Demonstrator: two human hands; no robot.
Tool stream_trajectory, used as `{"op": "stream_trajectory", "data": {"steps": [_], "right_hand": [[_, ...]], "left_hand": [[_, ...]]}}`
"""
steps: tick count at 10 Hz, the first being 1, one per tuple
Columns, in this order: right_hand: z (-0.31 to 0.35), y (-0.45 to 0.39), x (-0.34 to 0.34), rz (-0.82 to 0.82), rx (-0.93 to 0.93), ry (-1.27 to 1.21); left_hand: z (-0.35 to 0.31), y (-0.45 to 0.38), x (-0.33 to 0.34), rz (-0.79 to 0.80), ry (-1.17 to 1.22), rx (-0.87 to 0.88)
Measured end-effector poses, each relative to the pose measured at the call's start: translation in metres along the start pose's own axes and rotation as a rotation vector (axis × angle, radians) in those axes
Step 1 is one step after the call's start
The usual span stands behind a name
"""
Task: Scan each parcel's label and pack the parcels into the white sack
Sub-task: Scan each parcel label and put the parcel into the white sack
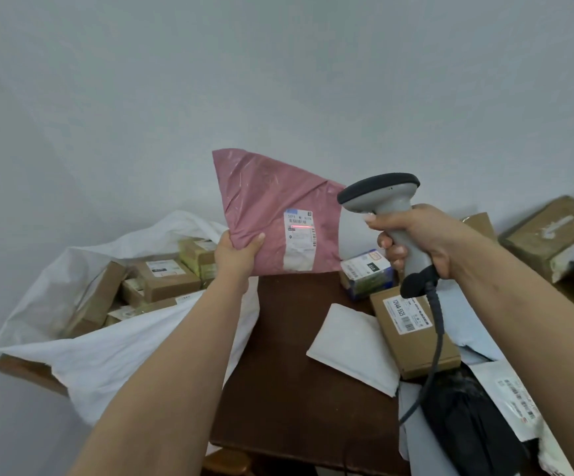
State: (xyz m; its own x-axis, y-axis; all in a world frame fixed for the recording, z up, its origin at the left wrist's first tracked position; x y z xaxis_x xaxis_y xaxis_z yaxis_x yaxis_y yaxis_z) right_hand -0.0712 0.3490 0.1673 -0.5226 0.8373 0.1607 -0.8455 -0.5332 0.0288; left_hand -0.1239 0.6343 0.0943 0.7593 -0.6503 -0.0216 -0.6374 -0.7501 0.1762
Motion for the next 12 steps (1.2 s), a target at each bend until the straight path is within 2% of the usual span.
{"op": "stream_trajectory", "data": {"steps": [7,9,10,11,12], "right_hand": [[0.007,-0.007,0.013,-0.016,-0.049,0.047],[0.003,-0.024,0.048,0.017,-0.052,-0.007],[-0.007,-0.036,0.078,0.071,-0.011,-0.036],[-0.020,-0.045,0.106,0.110,0.029,-0.055],[-0.031,-0.052,0.126,0.133,0.058,-0.061]], "left_hand": [[-0.004,-0.006,-0.016,-0.056,-0.024,-0.023],[-0.016,-0.011,-0.051,-0.090,0.084,-0.042],[-0.032,-0.022,-0.102,-0.217,0.189,0.094],[-0.048,-0.027,-0.166,-0.455,0.256,0.227],[-0.038,-0.038,-0.225,-0.659,0.249,0.198]]}}
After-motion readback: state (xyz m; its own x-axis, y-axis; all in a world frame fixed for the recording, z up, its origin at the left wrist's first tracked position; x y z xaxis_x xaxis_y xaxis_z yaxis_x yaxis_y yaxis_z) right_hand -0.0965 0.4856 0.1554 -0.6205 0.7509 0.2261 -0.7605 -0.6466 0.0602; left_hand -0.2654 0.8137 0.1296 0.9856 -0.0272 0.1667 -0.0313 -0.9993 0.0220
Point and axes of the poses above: each hand's wrist, its own y-axis away from the middle knuckle, its own x-axis out of the palm, z = x × y, the point moved 4 cm from there along -y, towards the middle knuckle, and after that the axes turned 13 degrees about -x, right-handed, at the moved point
